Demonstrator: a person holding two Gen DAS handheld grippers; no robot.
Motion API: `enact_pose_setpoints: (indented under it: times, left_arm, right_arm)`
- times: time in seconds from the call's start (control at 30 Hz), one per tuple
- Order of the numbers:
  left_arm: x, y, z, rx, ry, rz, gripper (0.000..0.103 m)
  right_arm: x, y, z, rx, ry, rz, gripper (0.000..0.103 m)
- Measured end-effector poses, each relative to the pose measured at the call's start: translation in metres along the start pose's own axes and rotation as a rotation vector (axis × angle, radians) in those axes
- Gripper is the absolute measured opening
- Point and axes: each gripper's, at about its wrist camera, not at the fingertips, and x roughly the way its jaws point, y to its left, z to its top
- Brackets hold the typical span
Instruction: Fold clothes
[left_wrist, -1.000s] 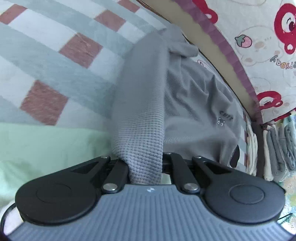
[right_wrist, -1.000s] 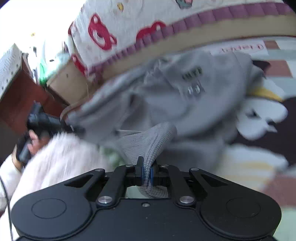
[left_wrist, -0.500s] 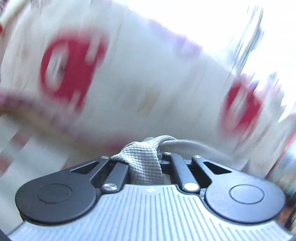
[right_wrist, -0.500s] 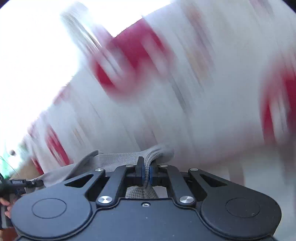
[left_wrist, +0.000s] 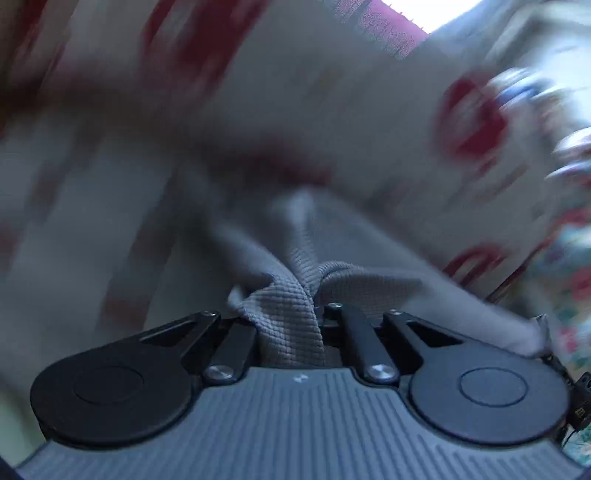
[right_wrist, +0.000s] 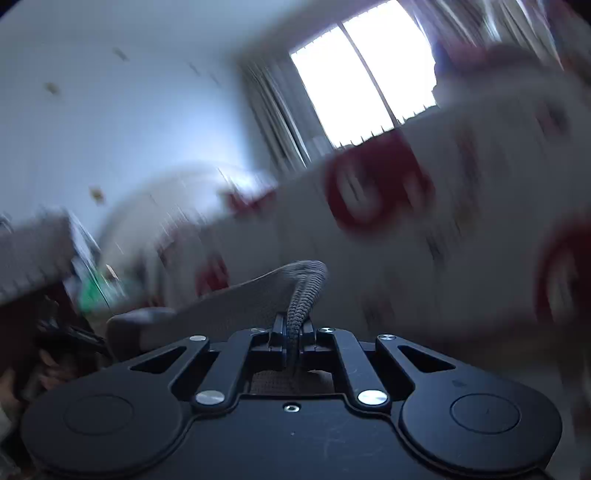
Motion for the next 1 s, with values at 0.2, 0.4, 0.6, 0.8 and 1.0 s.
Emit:
enact_pose_setpoints:
  times: [0.2,0.4,0.6,0.8,1.0]
  left_arm:
    - [0.095,0.071,-0.075,-0.229,0.324,0.096,0.003]
    - [0.101,0.063,-0.070,-0.096,0.366,0.127,0.003]
    - [0.076,0.053,-0.058,0.063,0.433,0.087,0.005]
    - [0.081,0.064,-0.073,0.074,0.504,0.123,0.011]
    - [0.080,0.045,-0.075,0.167,0.495,0.106,0.031]
  right_arm:
    - [0.035,-0.052,-0.132,0.084,0.360,-0.181,0.007]
    - [0.014,-0.065,-0.156,0.158,0.340,-0.240,0.007]
    - [-0.009,-0.034,-0.126,0.087,0.262,-0.222,0.007]
    - [0.007,-0.041,-0.150,0.049,0.463,-0.415,0.007]
    - [-0.043,-0.074,-0.113,0.319,0.429,-0.472,0.013]
